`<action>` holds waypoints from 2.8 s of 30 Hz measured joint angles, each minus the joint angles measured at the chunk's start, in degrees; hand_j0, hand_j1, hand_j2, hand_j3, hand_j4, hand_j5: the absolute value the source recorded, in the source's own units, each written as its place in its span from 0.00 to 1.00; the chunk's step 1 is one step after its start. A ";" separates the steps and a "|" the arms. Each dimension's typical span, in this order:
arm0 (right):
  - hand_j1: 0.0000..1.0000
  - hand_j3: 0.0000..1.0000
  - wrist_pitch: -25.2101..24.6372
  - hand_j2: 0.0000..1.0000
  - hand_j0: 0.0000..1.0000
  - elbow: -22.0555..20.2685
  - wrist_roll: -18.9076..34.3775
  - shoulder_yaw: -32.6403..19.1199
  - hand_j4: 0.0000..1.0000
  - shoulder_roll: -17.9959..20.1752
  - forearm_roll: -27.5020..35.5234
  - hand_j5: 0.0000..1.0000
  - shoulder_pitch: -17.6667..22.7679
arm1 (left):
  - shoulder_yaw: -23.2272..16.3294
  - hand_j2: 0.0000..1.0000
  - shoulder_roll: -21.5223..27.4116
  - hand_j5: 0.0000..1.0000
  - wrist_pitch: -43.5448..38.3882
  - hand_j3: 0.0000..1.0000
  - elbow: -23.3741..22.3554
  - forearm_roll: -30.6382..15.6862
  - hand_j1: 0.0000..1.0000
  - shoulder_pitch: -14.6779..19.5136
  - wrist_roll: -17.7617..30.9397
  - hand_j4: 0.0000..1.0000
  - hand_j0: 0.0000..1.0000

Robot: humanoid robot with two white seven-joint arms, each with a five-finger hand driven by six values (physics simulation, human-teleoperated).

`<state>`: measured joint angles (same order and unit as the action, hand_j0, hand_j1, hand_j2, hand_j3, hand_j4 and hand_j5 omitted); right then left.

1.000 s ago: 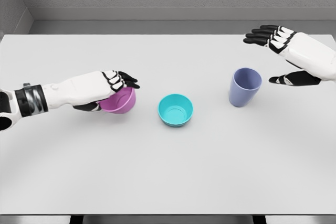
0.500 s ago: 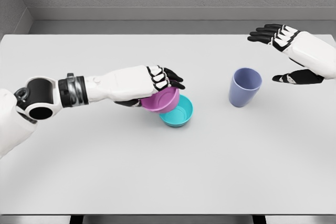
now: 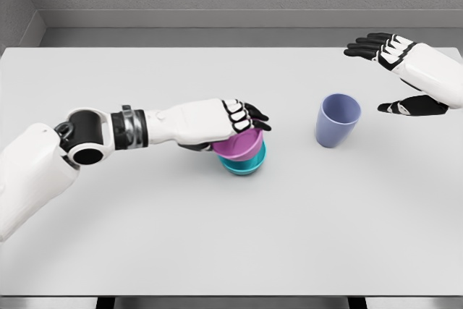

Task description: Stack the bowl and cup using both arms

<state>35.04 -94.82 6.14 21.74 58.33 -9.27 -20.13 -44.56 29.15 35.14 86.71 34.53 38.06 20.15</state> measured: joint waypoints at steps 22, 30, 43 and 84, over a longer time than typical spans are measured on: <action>1.00 1.00 0.00 1.00 1.00 0.90 0.02 -0.02 1.00 0.25 0.00 1.00 -0.09 | -0.21 1.00 4.69 1.00 -0.05 1.00 0.42 -2.89 1.00 2.28 -0.24 1.00 1.00; 1.00 1.00 0.00 1.00 1.00 3.19 0.02 -0.73 1.00 2.66 -0.03 1.00 0.35 | 0.27 1.00 21.55 1.00 -0.05 1.00 1.86 -11.90 1.00 1.50 -0.39 1.00 1.00; 1.00 1.00 0.04 1.00 1.00 4.33 21.64 -4.27 1.00 0.63 -1.84 1.00 -4.31 | 1.62 1.00 28.18 1.00 -0.05 1.00 -10.46 -14.83 1.00 1.67 -0.63 1.00 1.00; 1.00 1.00 -4.88 1.00 1.00 14.00 28.88 14.50 1.00 -11.38 -7.36 1.00 -17.49 | 2.58 1.00 28.03 1.00 -0.05 1.00 -12.79 -14.71 1.00 1.58 -0.35 1.00 1.00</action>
<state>30.16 -80.82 35.02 36.23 46.96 -16.64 -37.62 -41.98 57.18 35.09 73.92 19.81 39.64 19.80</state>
